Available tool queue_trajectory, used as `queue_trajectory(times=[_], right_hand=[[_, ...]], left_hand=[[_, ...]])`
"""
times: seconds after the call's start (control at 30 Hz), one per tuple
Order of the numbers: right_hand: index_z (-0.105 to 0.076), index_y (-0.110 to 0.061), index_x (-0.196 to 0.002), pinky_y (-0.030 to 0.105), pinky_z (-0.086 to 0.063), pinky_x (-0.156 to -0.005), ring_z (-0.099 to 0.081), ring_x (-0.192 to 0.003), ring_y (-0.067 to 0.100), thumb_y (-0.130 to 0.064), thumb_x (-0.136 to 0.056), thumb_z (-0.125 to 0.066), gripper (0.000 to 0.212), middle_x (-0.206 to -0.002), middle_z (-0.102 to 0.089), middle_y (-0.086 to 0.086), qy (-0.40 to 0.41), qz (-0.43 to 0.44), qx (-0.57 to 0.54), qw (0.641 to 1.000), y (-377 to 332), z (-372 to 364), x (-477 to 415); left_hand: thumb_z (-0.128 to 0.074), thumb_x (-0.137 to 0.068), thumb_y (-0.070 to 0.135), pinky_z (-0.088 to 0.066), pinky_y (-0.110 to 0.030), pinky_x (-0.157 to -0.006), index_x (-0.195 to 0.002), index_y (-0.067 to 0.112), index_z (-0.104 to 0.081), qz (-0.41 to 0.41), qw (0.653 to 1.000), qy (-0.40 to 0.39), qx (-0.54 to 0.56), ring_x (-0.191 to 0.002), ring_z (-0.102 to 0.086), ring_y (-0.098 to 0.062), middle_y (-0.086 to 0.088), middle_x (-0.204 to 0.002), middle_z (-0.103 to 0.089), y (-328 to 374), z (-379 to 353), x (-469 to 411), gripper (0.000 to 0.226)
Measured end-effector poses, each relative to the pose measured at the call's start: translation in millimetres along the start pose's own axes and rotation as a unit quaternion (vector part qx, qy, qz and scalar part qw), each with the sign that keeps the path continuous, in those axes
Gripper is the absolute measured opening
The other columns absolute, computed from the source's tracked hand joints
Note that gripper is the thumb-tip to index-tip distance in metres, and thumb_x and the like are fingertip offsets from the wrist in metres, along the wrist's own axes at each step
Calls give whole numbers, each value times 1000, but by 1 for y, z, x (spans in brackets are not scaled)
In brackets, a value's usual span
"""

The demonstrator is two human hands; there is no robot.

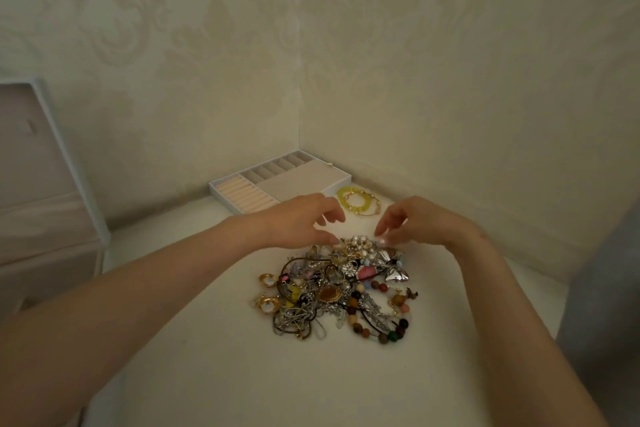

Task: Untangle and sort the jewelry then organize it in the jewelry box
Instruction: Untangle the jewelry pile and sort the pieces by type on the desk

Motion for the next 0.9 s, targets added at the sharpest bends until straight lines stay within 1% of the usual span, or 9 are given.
queue_trajectory(times=[0.1,0.2,0.3,0.4,0.5,0.57,0.73,0.8,0.9], right_hand=[[-72,-14,-83,11,-40,-53,-53,-62,3,-14,-79,-75,5,-70,-64,-6,-21,-3,10,1000,1,-7,-2],[-72,-20,-77,15,-41,-61,-54,-63,2,-17,-79,-76,5,-65,-64,-10,-32,3,13,999,2,-10,-3],[-70,-22,-73,21,-43,-67,-55,-67,3,-19,-76,-77,8,-69,-65,-9,-41,18,25,999,-1,-11,-1],[-65,-13,-78,32,-50,-76,-62,-69,10,-5,-80,-69,10,-74,-70,3,-40,77,-65,994,-17,-9,4],[-62,-7,-84,25,-49,-65,-63,-64,14,-1,-86,-64,6,-69,-69,6,-29,138,-158,977,-33,-1,13],[-61,-6,-86,22,-46,-56,-60,-58,14,-4,-87,-63,3,-66,-67,5,-24,163,-192,967,-41,3,17],[-59,-10,-84,21,-40,-43,-55,-47,16,-6,-90,-59,7,-61,-62,4,3,193,-258,947,-49,10,20],[-58,-10,-84,20,-39,-40,-54,-44,15,-6,-90,-59,7,-61,-60,4,22,198,-284,938,-49,13,18],[-58,-8,-84,20,-38,-39,-52,-45,15,-5,-89,-60,6,-62,-60,4,58,199,-317,925,-46,21,16]], left_hand=[[-56,-94,27,-33,-16,-93,-136,23,-43,-15,997,-29,68,-124,-43,-7,5,-137,-46,9,-18,7,44],[-51,-96,24,-31,-23,-102,-137,24,-43,-30,994,-53,87,-127,-40,-9,3,-139,-46,11,-32,9,42],[-57,-93,26,-33,-30,-103,-125,20,-57,-44,996,-27,67,-118,-45,-13,-3,-126,-53,12,-31,9,32],[-60,-90,29,-34,-26,-100,-110,21,-65,-55,994,28,87,-113,-47,-11,0,-117,-58,15,-21,10,22],[-58,-91,25,-43,-10,-84,-109,19,-62,-27,975,50,217,-98,-56,6,10,-108,-62,15,-12,12,19],[-57,-91,15,-44,-7,-78,-107,13,-59,-19,951,49,303,-84,-59,11,8,-101,-65,17,-9,13,16],[-57,-90,7,-49,-33,-93,-93,12,-57,-6,925,46,378,-86,-63,-12,-11,-95,-68,19,-11,17,6],[-55,-92,8,-50,-35,-92,-90,12,-55,4,919,55,390,-86,-64,-15,-16,-99,-69,17,-8,17,5],[-48,-96,10,-54,-28,-87,-92,9,-50,13,894,66,443,-90,-68,-16,-12,-104,-71,18,-4,17,5]])
Point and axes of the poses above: each hand's wrist, its own x-axis away from the middle knuckle, its own z-axis out of the back of the hand, y = z × x, the point moved 9 cm from there along -x, towards the middle knuckle
